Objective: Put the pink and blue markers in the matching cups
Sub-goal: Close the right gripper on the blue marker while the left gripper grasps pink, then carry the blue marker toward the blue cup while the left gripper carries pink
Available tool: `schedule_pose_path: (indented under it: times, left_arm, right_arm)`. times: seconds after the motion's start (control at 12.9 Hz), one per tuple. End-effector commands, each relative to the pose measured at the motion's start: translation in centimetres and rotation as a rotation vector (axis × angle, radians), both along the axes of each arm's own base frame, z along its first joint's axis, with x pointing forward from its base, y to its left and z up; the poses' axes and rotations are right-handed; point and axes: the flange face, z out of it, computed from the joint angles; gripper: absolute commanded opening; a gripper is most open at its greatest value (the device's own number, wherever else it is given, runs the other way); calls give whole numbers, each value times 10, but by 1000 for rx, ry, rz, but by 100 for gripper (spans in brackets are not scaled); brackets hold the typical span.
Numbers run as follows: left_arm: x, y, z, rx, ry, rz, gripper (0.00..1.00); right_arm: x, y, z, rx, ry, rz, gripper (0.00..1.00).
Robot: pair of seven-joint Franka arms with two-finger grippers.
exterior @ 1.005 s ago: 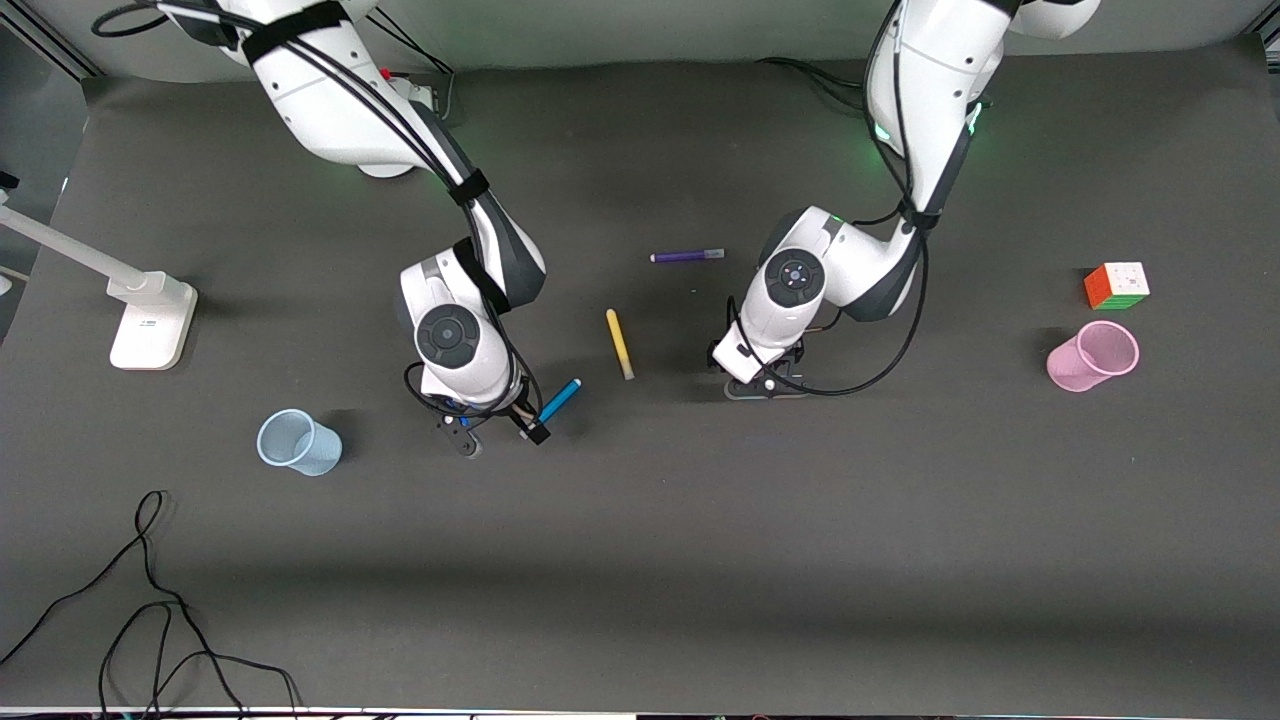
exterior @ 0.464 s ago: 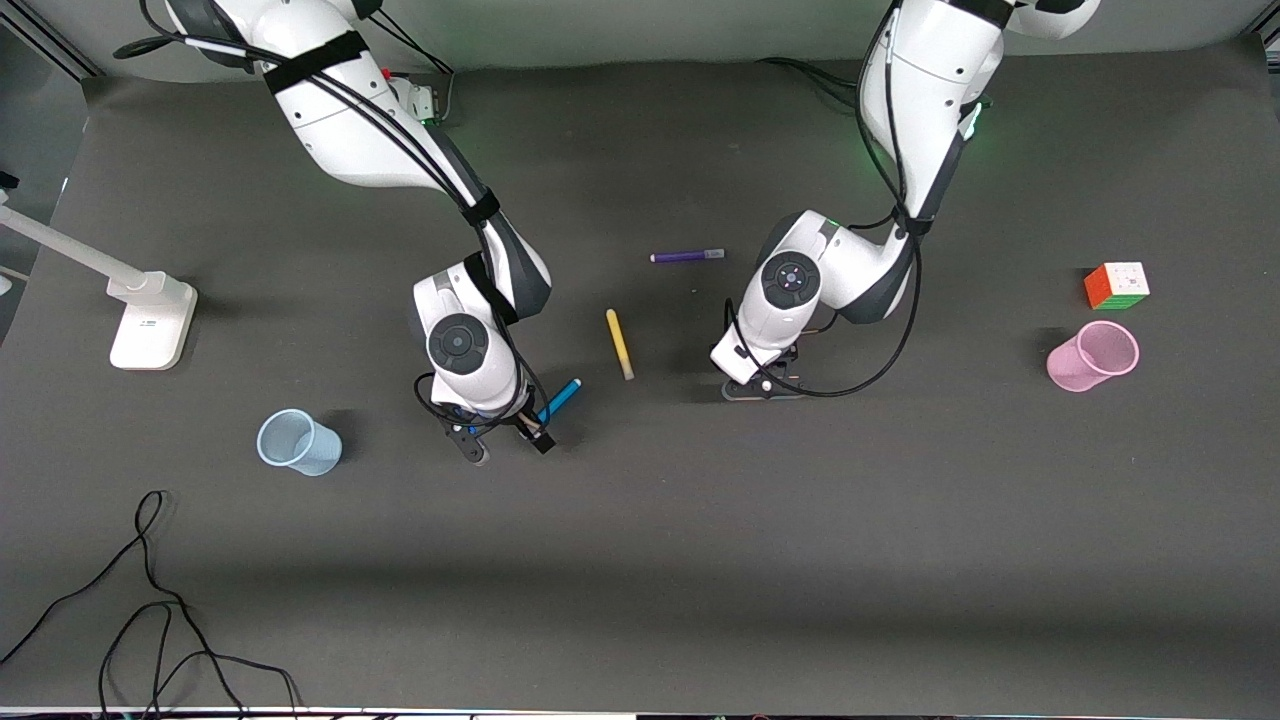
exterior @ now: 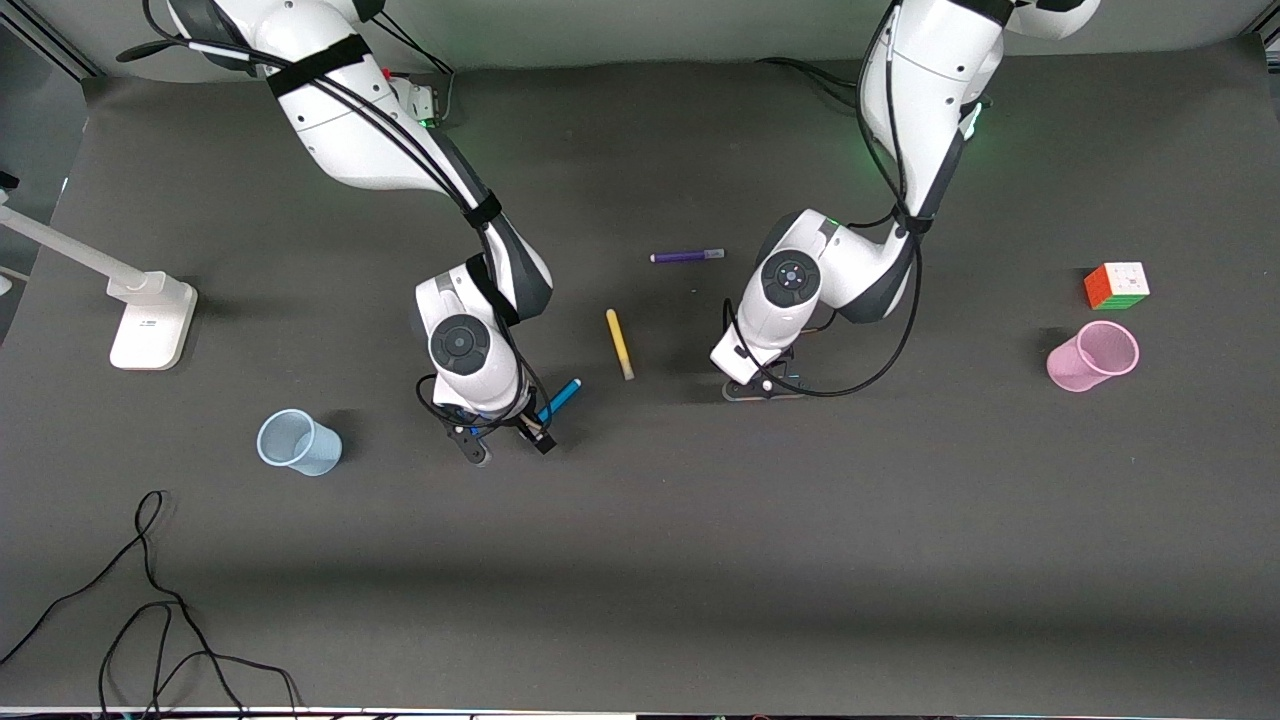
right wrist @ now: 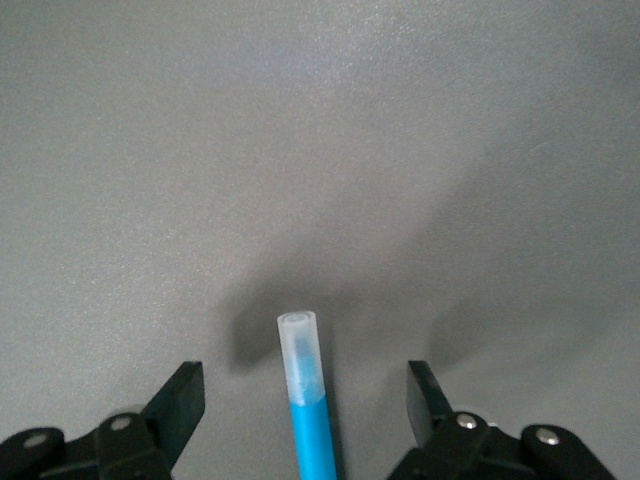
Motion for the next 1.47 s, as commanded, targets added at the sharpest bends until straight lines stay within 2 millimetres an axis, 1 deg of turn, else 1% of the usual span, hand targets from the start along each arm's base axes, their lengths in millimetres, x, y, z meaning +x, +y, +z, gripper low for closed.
schedule_pose_path:
  times: [0.0, 0.08, 0.15, 0.23, 0.31, 0.39, 0.46, 0.54, 0.62, 0.7, 0.77, 0.85, 0.93, 1.08, 1.16, 1.31, 1.39]
  left_arm:
    - [3, 5, 42, 14, 3, 9, 0]
    - [4, 8, 65, 35, 33, -9, 0]
    - [9, 16, 94, 50, 58, -5, 0]
    - [14, 29, 120, 69, 84, -5, 0]
    - [19, 40, 148, 75, 97, -41, 0]
    - [23, 53, 177, 82, 122, -86, 0]
    - [31, 71, 204, 87, 155, -129, 0]
    - [39, 92, 227, 94, 198, -162, 0]
    - [44, 108, 251, 90, 215, -199, 0]
    - [47, 129, 268, 88, 224, -248, 0]
    - [51, 150, 281, 85, 216, -322, 0]
    - [54, 170, 289, 88, 203, -392, 0]
    - [61, 193, 295, 99, 189, -460, 0]
    - [70, 233, 307, 94, 156, -580, 0]
    - [75, 253, 310, 82, 147, -633, 0]
    - [81, 299, 314, 60, 132, -723, 0]
    - [83, 324, 316, 46, 122, -766, 0]
  right_arm:
    - [2, 5, -7, 13, -15, -12, 79]
    - [2, 6, -6, 16, -21, -7, 65]
    - [2, 6, -6, 15, -21, -6, 54]
    - [2, 6, -6, 15, -21, -4, 54]
    - [2, 6, -6, 15, -21, -3, 49]
    - [3, 5, -5, 15, -21, -4, 44]
    - [3, 5, -4, 15, -21, -1, 36]
    - [3, 5, -4, 15, -21, 2, 32]
    - [4, 6, -2, 16, -22, 19, 23]
    - [4, 5, -1, 16, -21, 20, 14]
    - [4, 6, 0, 16, -22, 26, 10]
    - [4, 6, 1, 16, -24, 26, 3]
    - [4, 6, 1, 16, -22, 29, 0]
    - [6, 5, 6, 19, -28, 45, 0]
    - [8, 5, 12, 14, -11, 52, 0]
    - [20, 9, 47, 0, 42, 63, 0]
    - [23, 10, 70, -4, 60, 74, 0]
